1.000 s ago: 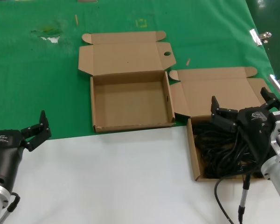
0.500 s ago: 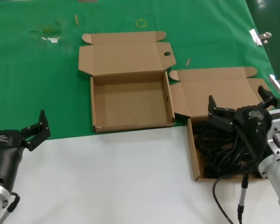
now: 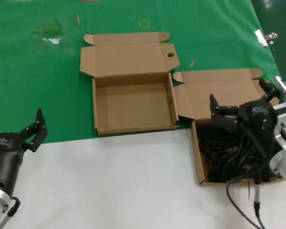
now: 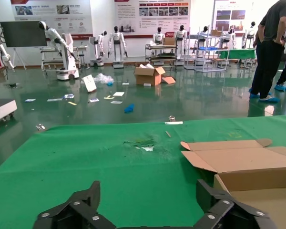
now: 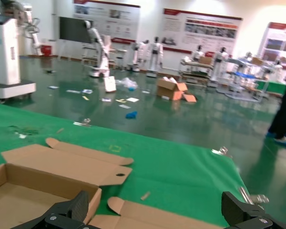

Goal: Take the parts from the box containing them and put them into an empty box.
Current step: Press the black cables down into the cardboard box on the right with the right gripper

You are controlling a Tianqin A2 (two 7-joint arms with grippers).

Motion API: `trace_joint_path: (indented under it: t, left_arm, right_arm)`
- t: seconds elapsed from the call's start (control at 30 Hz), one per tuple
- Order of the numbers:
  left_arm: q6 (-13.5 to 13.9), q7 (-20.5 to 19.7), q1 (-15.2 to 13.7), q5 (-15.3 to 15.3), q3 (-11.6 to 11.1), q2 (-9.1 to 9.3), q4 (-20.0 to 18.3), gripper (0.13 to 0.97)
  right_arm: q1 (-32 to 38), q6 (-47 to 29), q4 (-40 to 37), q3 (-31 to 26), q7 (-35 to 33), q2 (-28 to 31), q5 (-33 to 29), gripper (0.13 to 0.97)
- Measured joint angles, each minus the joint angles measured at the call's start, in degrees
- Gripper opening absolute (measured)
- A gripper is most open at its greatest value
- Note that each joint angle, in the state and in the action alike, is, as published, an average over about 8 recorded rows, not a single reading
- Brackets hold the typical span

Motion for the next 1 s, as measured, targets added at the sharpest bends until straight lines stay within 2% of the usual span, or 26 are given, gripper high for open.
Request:
trace_joint_path:
  t: [0.27, 0.5, 0.63, 0.8, 1.0]
  left_arm:
    - [0.0, 0.0, 0.0, 0.0, 0.0, 0.00, 0.0, 0.636]
    - [0.0, 0.0, 0.0, 0.0, 0.0, 0.00, 0.0, 0.446]
    - [0.0, 0.0, 0.0, 0.0, 0.0, 0.00, 0.0, 0.382]
    - [0.0, 0.0, 0.0, 0.0, 0.0, 0.00, 0.0, 0.277]
    - [0.0, 0.0, 0.0, 0.0, 0.0, 0.00, 0.0, 0.213]
  right_arm:
    - [3.1, -5.5, 1.0, -3.3, 2.5, 8.0, -1.1, 0.966]
    - [8.0, -15.3, 1.3, -6.1, 4.8, 15.6, -3.7, 0.966]
    - [11.4, -22.0, 0.5, -7.4, 5.1, 19.2, -5.1, 0.966]
    - [15.5, -30.4, -1.6, -8.1, 1.2, 22.1, -5.8, 0.966]
    - [19.3, -39.9, -4.6, -7.9, -8.1, 24.0, -4.9, 0.966]
